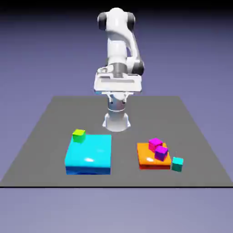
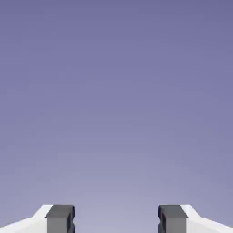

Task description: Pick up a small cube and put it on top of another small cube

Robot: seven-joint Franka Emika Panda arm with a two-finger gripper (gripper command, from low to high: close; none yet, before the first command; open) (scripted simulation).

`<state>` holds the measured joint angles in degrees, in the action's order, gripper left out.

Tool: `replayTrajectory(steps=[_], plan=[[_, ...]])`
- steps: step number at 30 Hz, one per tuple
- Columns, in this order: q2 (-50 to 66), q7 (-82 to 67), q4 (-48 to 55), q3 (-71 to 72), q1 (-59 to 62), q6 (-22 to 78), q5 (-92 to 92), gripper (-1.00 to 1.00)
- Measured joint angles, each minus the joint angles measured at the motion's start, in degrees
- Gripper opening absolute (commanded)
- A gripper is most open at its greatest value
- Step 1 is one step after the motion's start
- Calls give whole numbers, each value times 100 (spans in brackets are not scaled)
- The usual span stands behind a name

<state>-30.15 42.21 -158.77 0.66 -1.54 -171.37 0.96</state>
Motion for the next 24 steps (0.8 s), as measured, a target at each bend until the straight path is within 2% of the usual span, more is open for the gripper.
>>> replayTrajectory(steps=[24], plan=[[4984,-482,4448,1321,-1687,5246,1912,0]])
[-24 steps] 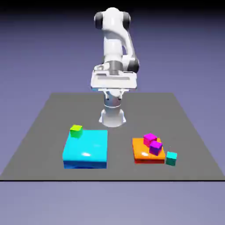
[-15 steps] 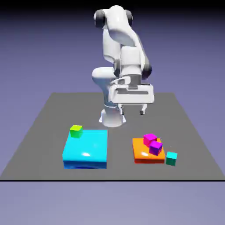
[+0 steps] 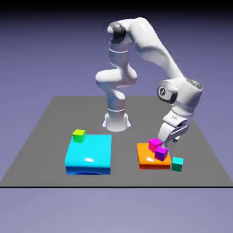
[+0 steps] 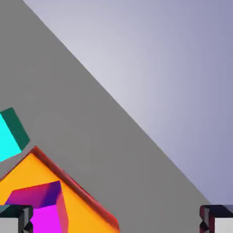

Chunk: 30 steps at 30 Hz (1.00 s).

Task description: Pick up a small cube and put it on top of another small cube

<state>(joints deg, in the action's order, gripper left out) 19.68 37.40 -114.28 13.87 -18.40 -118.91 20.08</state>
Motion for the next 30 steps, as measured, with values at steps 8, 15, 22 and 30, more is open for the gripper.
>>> replayTrajectory(steps=[8,15,22,30], plan=[[1661,-161,1483,440,-562,1749,637,0],[2816,-136,1996,628,-798,2335,1175,0],[2706,-250,2369,706,-902,2793,1034,-100],[1727,-34,1521,1947,711,3291,1034,-100]])
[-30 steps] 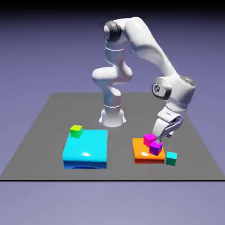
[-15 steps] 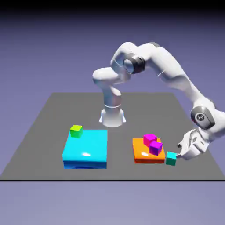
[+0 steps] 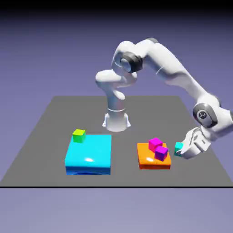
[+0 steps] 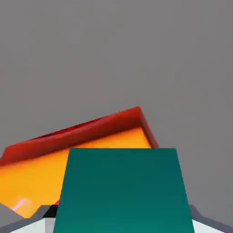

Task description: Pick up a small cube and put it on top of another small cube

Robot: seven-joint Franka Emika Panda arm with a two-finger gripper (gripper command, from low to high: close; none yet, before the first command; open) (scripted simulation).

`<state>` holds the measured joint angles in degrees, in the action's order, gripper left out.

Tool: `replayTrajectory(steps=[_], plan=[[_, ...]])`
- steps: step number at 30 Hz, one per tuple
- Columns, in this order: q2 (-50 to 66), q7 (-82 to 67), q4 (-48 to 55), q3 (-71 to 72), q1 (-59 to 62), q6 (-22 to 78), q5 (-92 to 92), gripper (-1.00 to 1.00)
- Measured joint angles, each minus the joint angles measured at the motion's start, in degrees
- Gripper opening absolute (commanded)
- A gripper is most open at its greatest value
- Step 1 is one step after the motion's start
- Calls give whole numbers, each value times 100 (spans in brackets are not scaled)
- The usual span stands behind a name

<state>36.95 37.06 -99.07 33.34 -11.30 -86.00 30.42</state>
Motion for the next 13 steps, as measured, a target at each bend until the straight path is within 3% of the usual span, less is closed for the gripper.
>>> replayTrajectory(steps=[6,9,10,13], plan=[[-519,122,-474,661,870,243,7,-100],[-450,267,-1096,555,1050,-390,192,-100],[-428,314,-1297,522,1108,-593,251,100],[-451,266,-1090,557,1048,-384,202,100]])
